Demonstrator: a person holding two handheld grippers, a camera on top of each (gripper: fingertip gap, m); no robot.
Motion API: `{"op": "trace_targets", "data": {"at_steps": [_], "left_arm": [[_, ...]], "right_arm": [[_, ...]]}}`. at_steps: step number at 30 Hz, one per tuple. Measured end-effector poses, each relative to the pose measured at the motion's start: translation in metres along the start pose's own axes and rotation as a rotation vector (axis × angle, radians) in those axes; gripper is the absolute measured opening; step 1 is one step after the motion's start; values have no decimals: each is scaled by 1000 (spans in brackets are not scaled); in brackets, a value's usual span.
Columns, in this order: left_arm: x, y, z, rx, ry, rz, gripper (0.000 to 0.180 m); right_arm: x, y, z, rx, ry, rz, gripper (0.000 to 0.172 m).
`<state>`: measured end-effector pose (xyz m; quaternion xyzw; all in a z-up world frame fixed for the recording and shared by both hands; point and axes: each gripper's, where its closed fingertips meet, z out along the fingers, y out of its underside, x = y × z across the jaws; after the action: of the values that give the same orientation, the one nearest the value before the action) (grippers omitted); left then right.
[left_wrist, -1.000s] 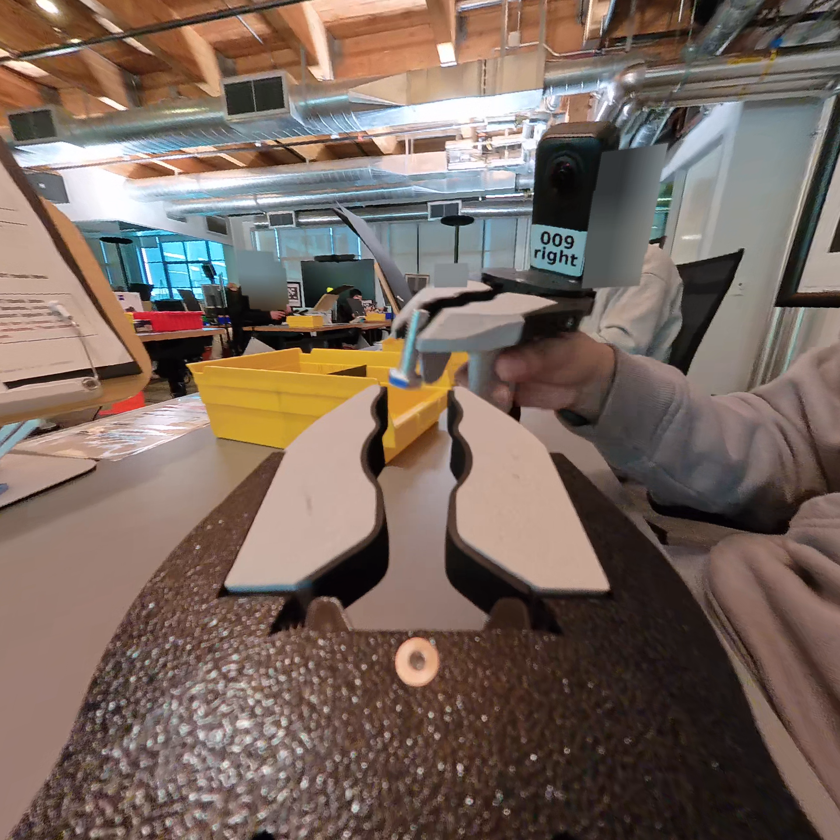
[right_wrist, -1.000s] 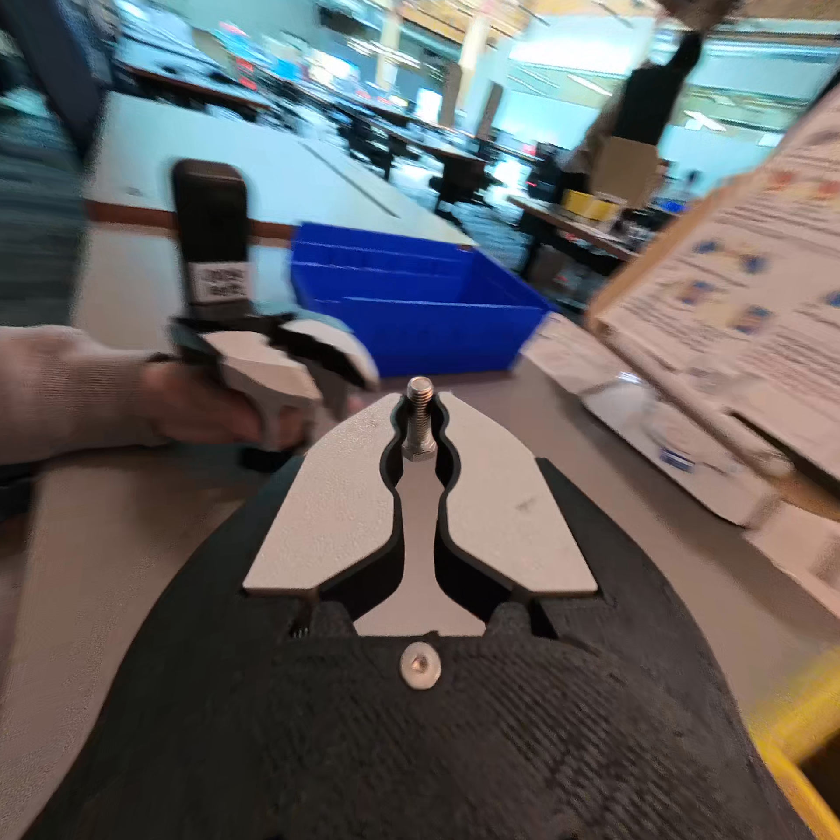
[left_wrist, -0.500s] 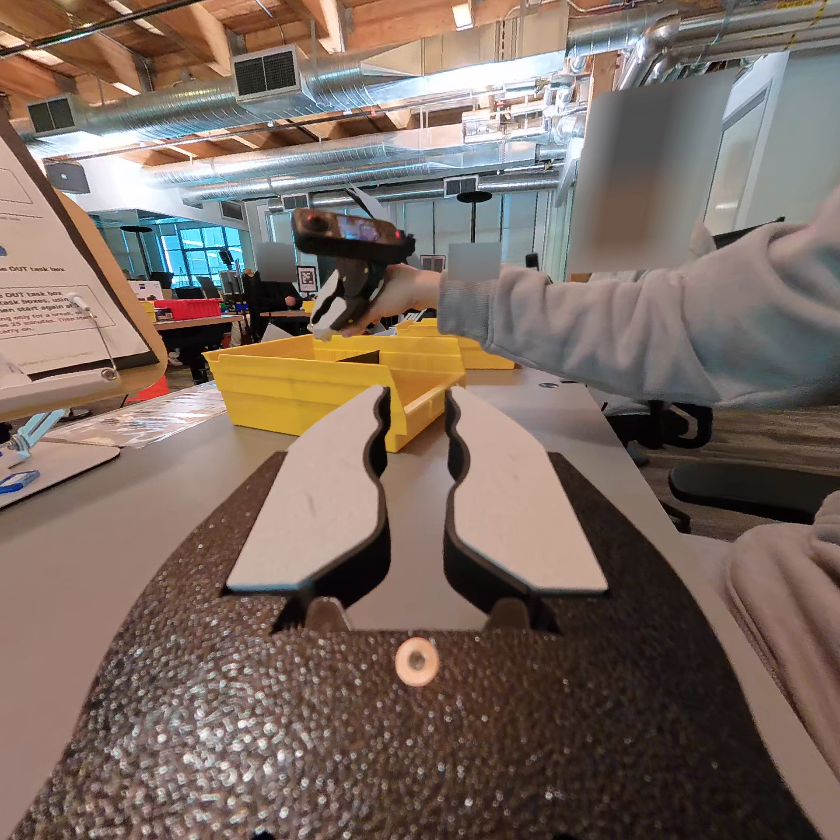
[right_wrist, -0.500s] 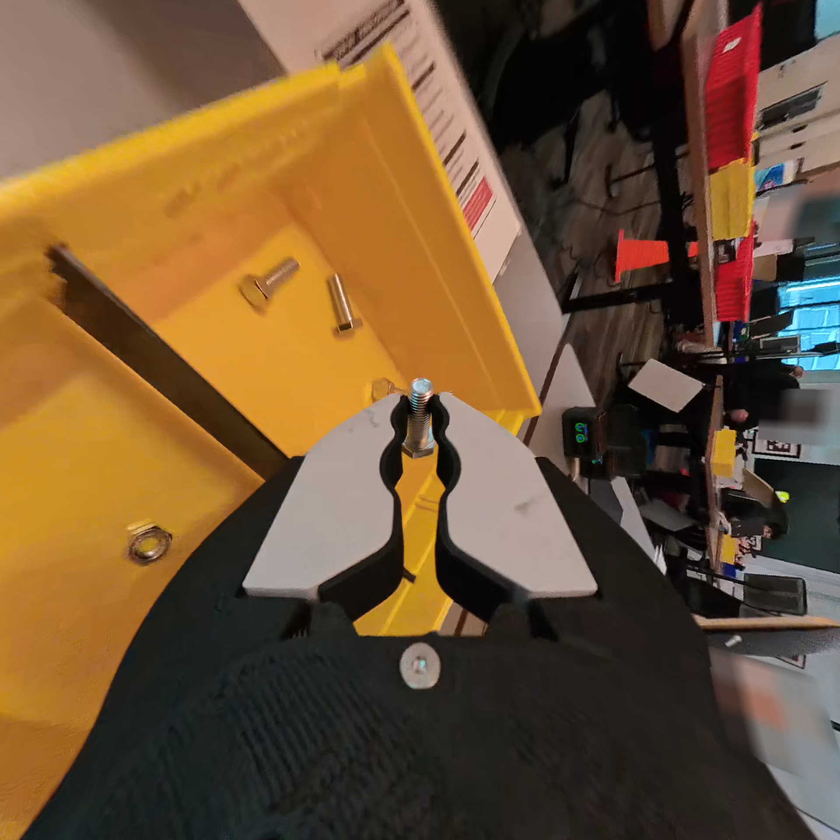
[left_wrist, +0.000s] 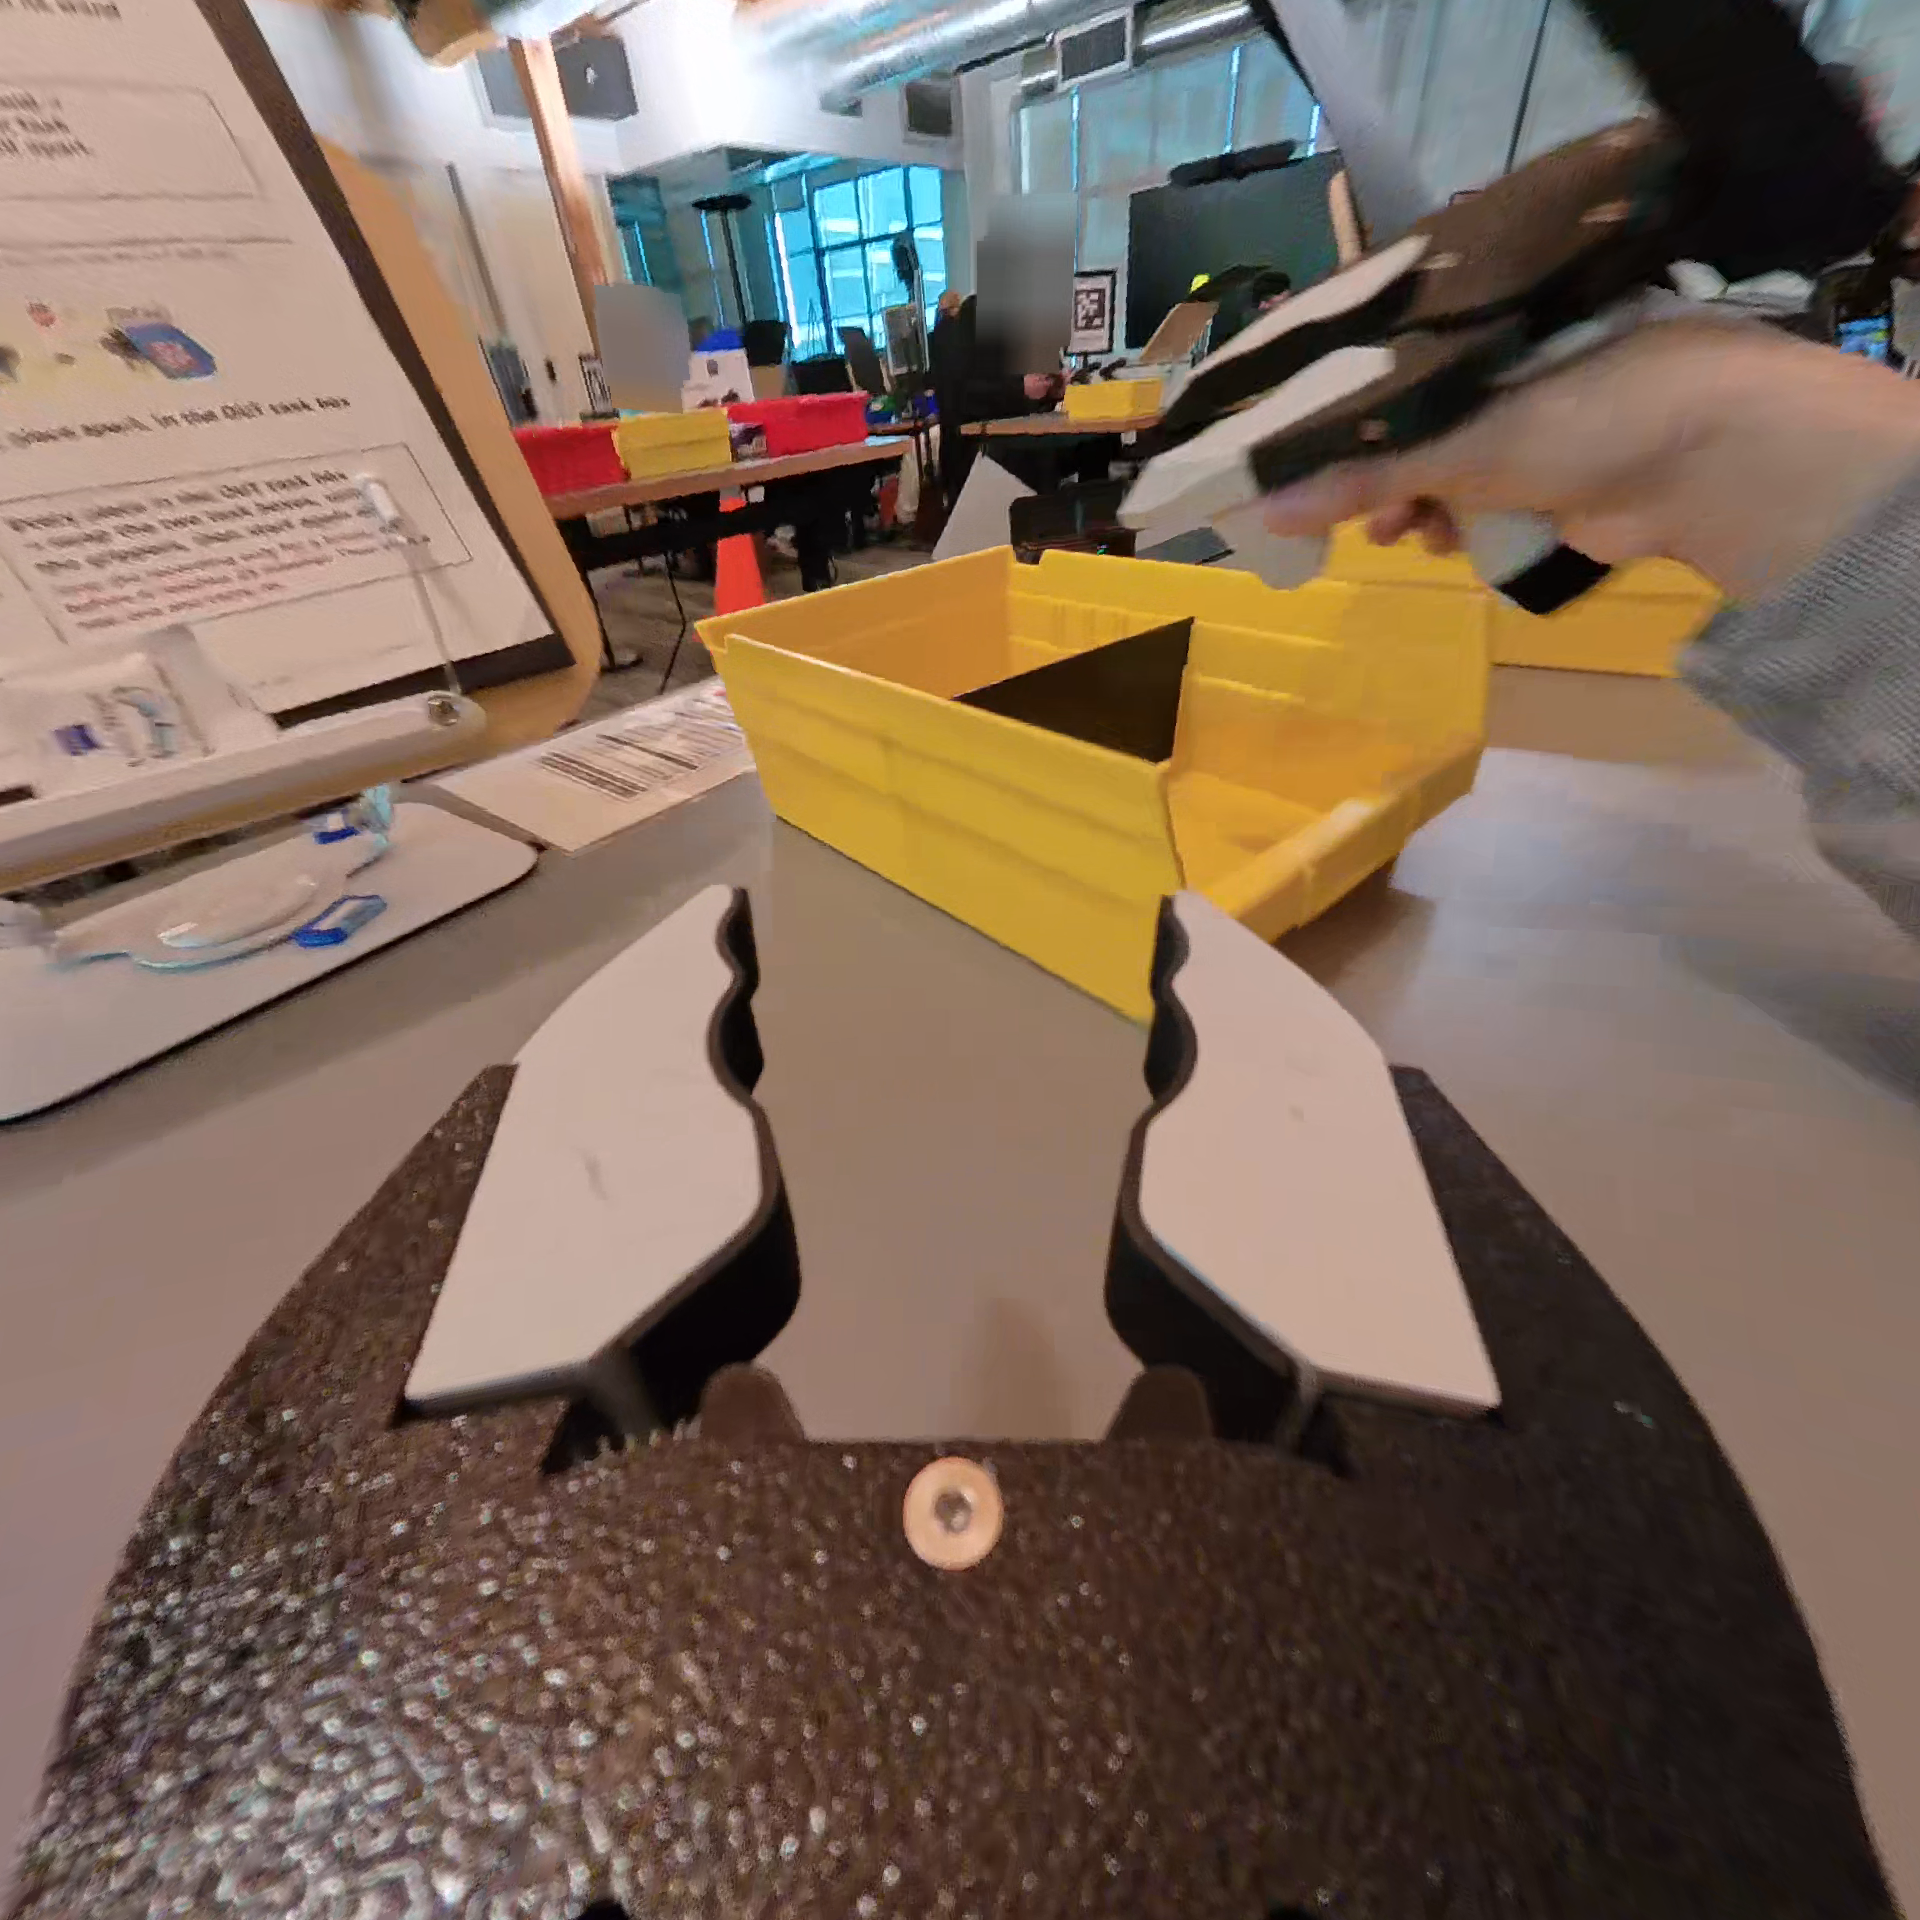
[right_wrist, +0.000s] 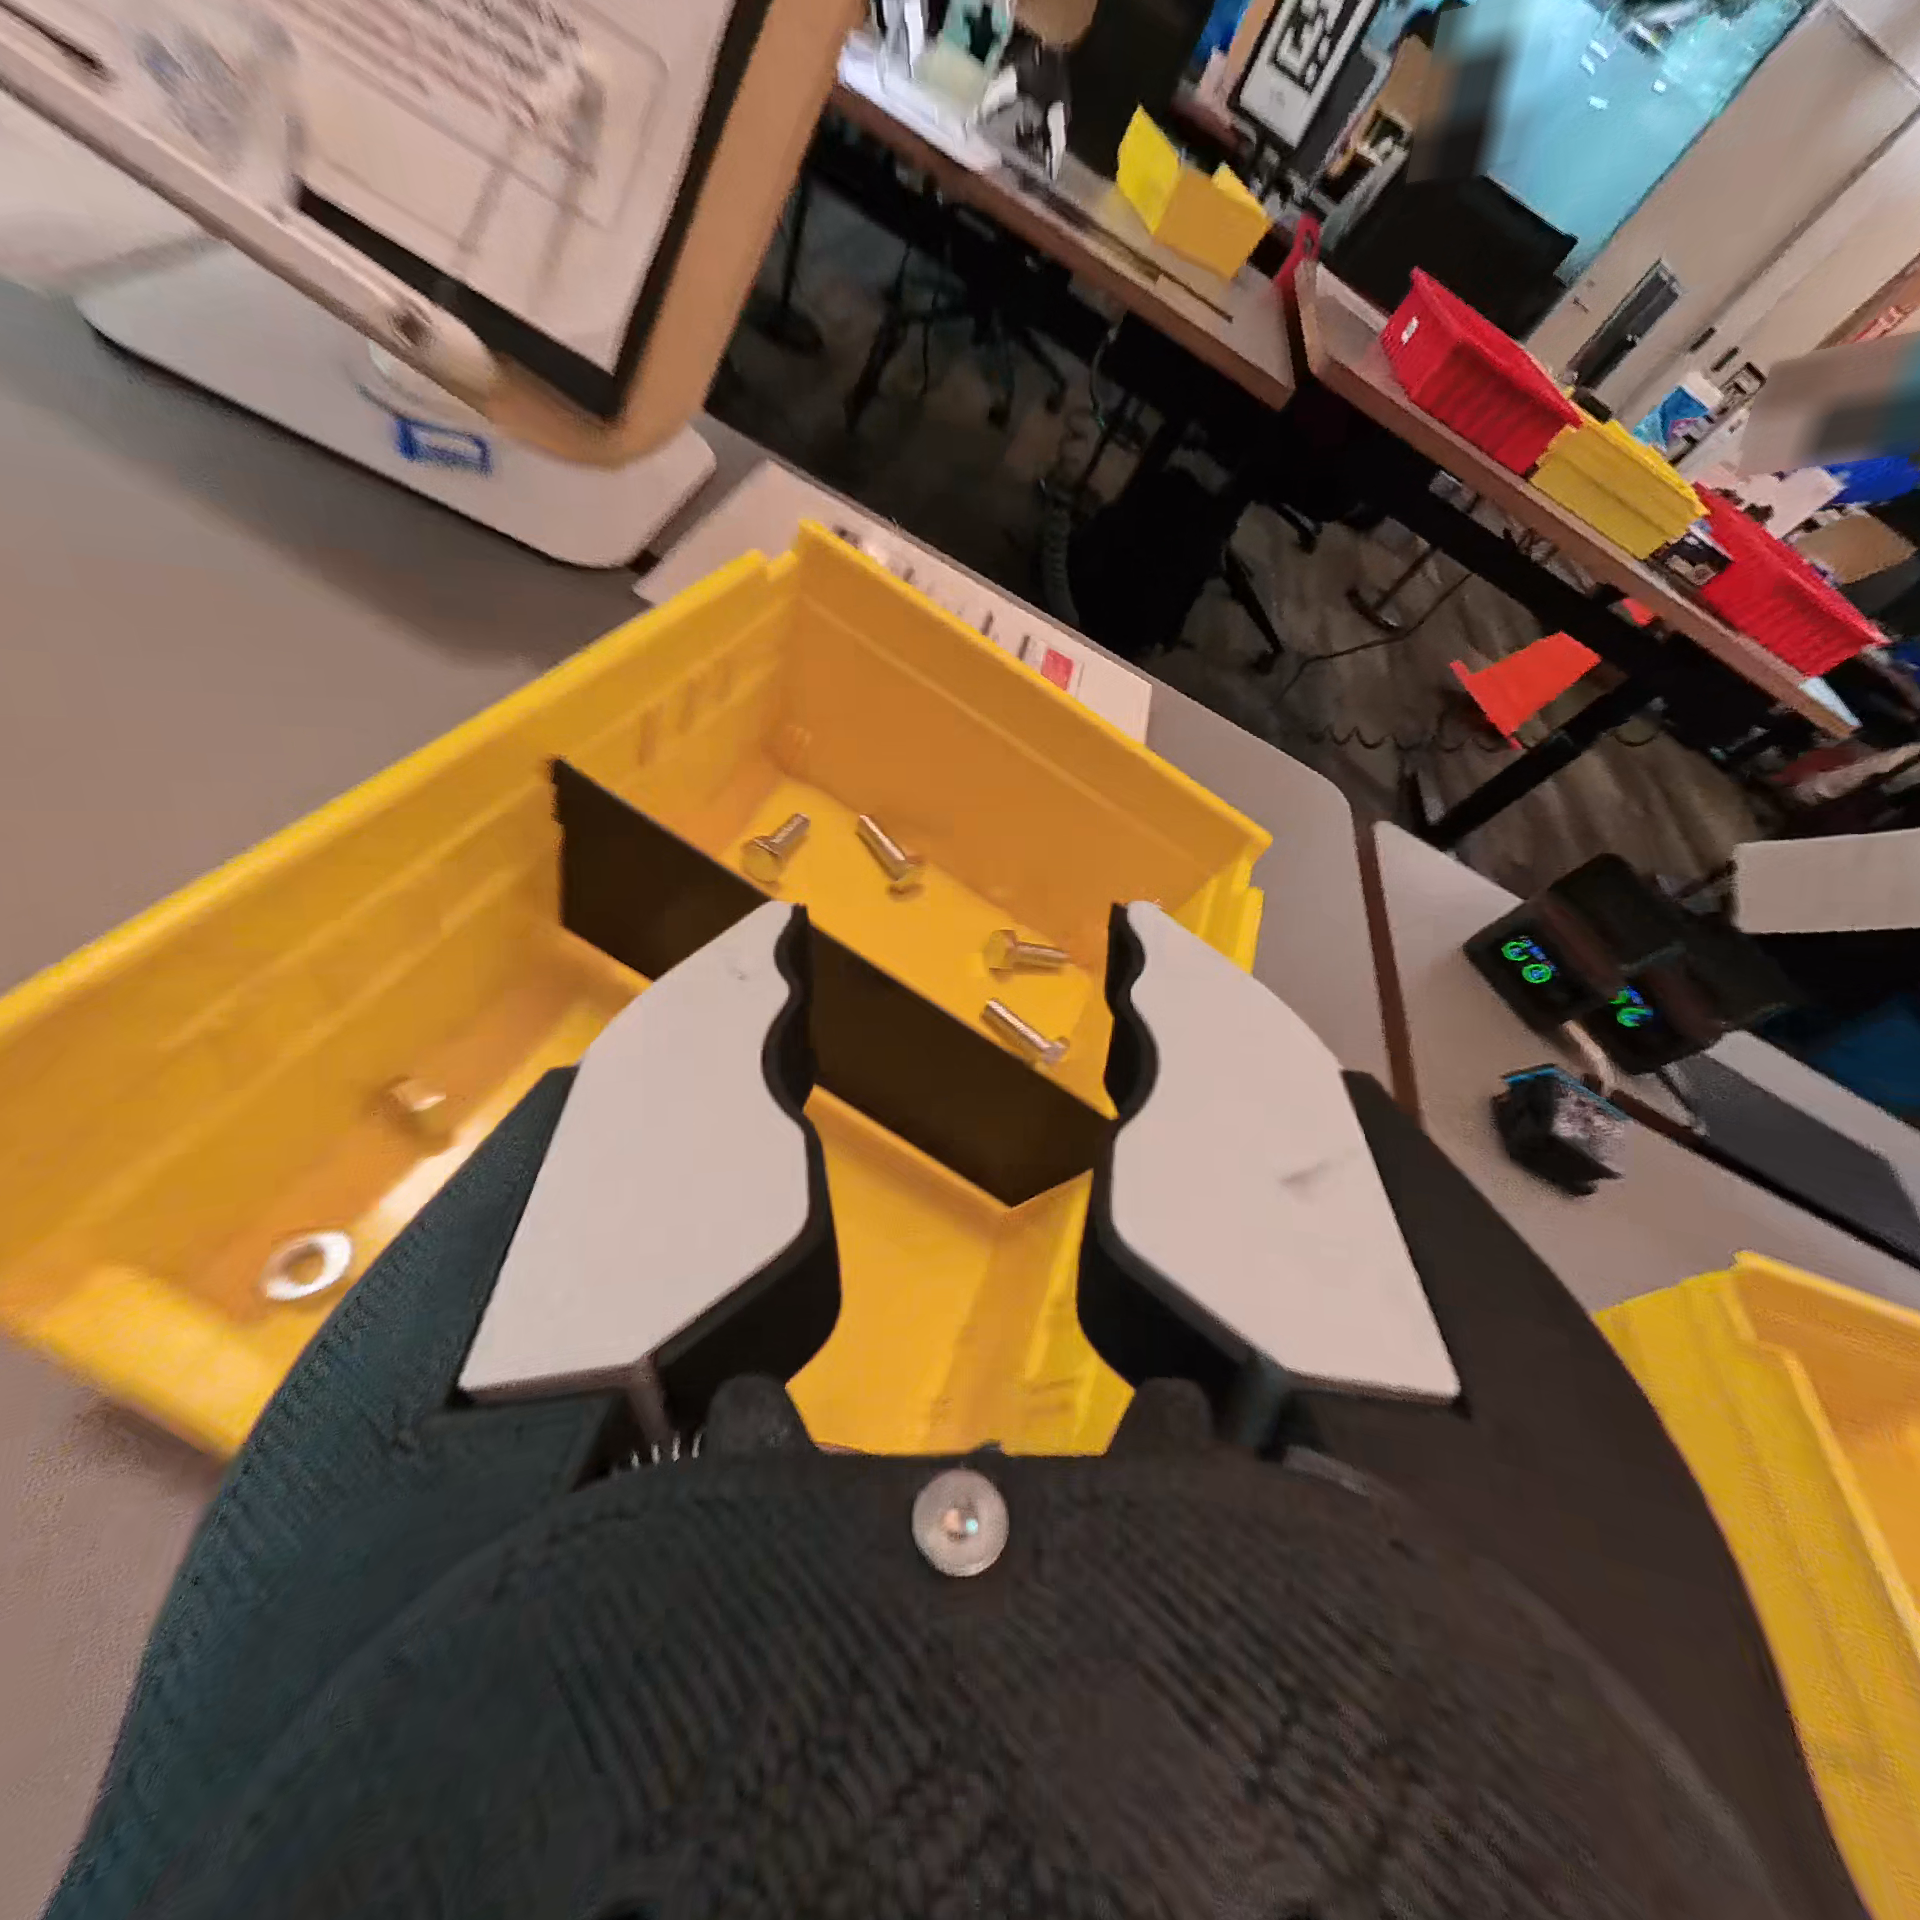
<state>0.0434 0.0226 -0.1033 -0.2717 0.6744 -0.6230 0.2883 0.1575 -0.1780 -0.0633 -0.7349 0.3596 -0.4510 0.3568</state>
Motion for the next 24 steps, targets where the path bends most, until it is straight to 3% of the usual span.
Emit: {"op": "trace_targets", "data": {"at_steps": [4, 7, 11, 16, 19, 24], "left_arm": [[18, -1, 60, -99, 20, -122, 91], [21, 14, 94, -218, -21, -118, 97], [20, 20, 116, -249, -50, -112, 77], [23, 23, 126, -325, -41, -114, 59], [25, 34, 131, -426, -40, -109, 58], [-14, 40, 123, -487, -163, -72, 18]], "right_arm": [[-8, 6, -40, 120, -49, 150, 60], [7, 3, -54, 153, -20, 197, 62], [19, -10, -71, 272, -8, 295, 61], [10, -14, -73, 264, -48, 283, 61], [-2, -21, -72, 267, -89, 273, 62], [-50, -37, -70, 249, -210, 207, 67]]}}
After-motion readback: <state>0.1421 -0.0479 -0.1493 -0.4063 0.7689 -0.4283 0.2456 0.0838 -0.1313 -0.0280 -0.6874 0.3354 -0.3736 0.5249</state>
